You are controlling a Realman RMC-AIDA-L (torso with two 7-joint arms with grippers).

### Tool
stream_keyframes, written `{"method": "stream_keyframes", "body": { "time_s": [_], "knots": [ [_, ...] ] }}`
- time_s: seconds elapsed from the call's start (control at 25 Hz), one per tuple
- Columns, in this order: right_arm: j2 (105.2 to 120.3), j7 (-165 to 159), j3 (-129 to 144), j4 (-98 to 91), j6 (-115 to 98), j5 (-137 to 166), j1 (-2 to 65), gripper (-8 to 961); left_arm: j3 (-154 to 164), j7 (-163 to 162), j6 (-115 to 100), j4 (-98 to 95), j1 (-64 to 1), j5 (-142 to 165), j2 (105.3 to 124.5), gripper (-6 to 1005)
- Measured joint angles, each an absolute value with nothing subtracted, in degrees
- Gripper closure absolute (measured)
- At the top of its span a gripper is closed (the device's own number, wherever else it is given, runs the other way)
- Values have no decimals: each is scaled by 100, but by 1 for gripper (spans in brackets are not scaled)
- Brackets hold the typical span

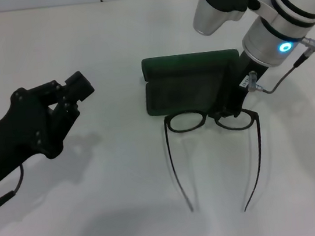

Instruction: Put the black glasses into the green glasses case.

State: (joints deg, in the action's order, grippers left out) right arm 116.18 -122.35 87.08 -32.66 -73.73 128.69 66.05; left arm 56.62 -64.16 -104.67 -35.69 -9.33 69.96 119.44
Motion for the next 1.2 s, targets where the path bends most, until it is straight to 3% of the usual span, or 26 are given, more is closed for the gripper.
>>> {"method": "stream_keyframes", "body": {
  "time_s": [0.24, 0.52, 0.84, 1.2],
  "knots": [
    [11619, -12236, 8675, -4062, -7507, 12863, 6001, 926, 5662, -6415, -10513, -3494, -943, 7023, 11944, 941],
    [11591, -12234, 8427, -6021, -7854, 12369, 4762, 926, 5658, -6415, -11154, -3473, -991, 7023, 11922, 942],
    [11571, -11308, 7450, -7123, -8335, 10548, 3278, 925, 6218, -6576, -11405, -3432, -1538, 6972, 11971, 948],
    [11561, -10484, 7079, -6874, -8821, 9347, 2911, 925, 6845, -6318, -11387, -2675, -2587, 6954, 11997, 956]
  ]
}}
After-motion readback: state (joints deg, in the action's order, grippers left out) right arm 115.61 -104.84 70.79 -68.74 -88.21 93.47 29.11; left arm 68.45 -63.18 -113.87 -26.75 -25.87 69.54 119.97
